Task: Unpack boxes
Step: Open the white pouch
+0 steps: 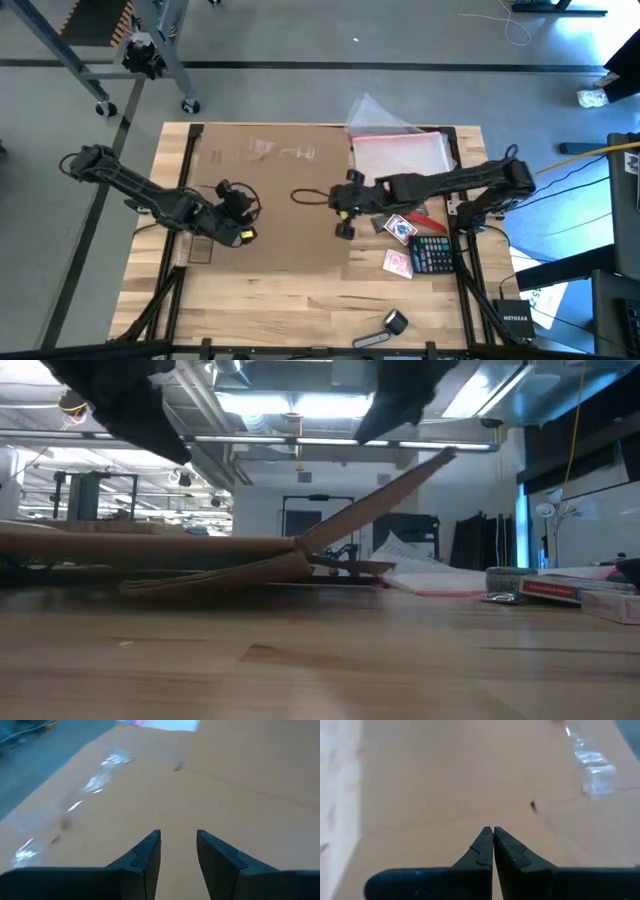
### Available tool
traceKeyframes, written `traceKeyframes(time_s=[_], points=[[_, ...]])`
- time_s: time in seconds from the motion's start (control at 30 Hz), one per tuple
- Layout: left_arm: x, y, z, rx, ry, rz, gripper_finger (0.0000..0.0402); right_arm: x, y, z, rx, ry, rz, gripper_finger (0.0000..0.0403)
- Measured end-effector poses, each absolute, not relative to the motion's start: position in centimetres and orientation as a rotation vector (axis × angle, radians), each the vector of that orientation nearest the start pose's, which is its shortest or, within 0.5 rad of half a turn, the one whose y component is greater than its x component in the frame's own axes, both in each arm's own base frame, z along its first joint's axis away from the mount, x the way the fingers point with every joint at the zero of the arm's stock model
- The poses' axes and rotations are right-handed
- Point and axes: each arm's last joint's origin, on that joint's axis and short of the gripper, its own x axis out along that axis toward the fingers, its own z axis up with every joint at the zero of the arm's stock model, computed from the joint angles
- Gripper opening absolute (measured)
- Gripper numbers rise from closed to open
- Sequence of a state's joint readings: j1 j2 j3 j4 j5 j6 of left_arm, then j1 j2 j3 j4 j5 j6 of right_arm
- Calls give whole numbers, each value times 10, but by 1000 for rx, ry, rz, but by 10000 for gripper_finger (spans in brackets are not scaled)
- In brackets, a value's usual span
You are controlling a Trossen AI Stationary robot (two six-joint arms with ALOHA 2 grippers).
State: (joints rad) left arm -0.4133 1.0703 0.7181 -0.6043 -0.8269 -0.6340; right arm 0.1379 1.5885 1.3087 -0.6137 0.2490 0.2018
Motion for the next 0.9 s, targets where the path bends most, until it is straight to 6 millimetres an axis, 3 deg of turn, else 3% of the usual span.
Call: traceKeyframes(time_s=[0.17,0.3,0.43,0.57,0.73,0.9], points=[[197,-63,233,9,627,528,117,317,60,280,-33,959,-222,7],[204,-65,230,56,624,509,117,309,53,277,-79,988,-429,9],[207,-63,229,68,631,514,117,299,18,280,-51,1066,-576,37],[206,-63,229,68,641,503,117,287,-22,285,-33,1145,-646,104],[206,-63,229,53,639,506,117,279,-66,278,-15,1226,-558,188],[204,-62,222,34,648,517,117,273,-92,249,-27,1290,-397,232]])
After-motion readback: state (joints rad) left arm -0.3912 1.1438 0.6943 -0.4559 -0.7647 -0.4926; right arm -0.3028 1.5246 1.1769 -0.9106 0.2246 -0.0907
